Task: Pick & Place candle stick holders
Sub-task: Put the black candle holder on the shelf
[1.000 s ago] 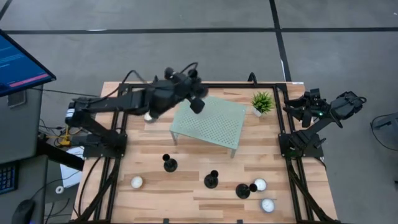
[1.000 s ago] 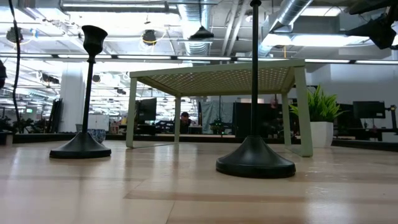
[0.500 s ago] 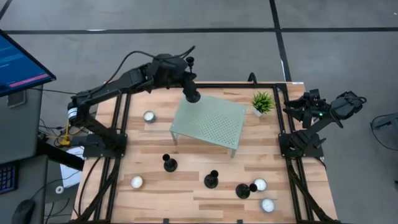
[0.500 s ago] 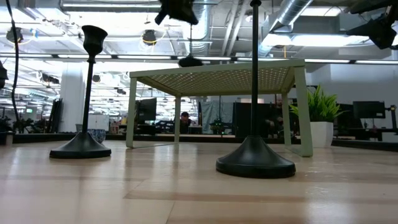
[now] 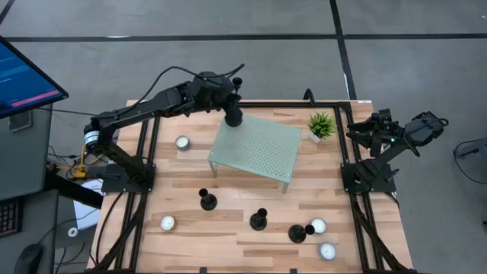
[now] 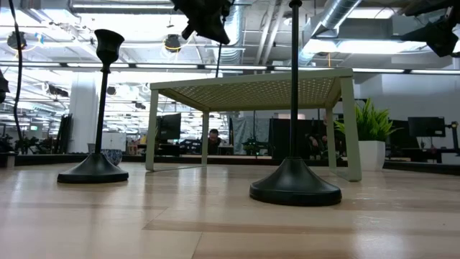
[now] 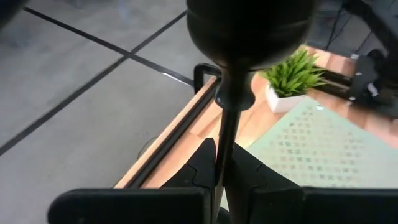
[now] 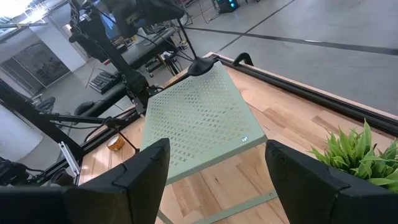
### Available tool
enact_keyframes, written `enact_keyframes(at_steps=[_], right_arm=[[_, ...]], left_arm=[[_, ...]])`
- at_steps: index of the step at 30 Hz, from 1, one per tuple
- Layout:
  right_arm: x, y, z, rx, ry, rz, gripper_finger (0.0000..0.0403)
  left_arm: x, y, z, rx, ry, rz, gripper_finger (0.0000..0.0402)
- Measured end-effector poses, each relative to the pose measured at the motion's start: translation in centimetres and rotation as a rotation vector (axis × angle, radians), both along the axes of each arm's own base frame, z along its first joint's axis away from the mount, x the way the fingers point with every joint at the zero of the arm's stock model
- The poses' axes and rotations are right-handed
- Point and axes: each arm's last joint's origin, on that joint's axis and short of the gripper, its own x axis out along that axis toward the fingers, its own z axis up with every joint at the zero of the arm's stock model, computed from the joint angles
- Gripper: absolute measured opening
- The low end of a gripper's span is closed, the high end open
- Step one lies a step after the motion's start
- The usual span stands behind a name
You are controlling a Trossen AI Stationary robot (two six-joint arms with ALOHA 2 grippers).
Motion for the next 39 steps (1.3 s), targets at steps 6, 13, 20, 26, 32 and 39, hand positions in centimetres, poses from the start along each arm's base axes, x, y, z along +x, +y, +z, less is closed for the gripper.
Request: enact_keyframes(at_steps=[6, 13, 20, 26, 32, 39], right_arm=[[0.0, 0.0, 0.0, -0.002, 0.003, 0.0, 0.0256], [0.0, 0.0, 0.0, -0.002, 0.003, 0.0, 0.0256], [0.0, 0.0, 0.0, -0.003, 0.004, 0.0, 0.0256], [0.0, 0.0, -0.1, -0.005, 0.007, -0.001, 0.0256], [0.0, 0.0, -0.1, -0.006, 0.007, -0.001, 0.0256], [-0.1, 0.0, -0.1, -0.01, 0.014, -0.002, 0.0256]], left_arm=[[0.3, 0.3, -0.8, 0.045, 0.014, -0.006, 0.0012], [0.0, 0.1, -1.0, 0.068, -0.038, -0.008, 0.0012], [-0.8, -0.2, -1.5, 0.082, -0.081, -0.005, 0.0012], [-1.3, -0.4, -2.3, 0.08, -0.102, -0.003, 0.0012], [-0.9, -0.5, -2.4, 0.083, -0.114, -0.023, 0.0012], [-0.5, -0.4, -2.9, 0.077, -0.09, -0.026, 0.0012]])
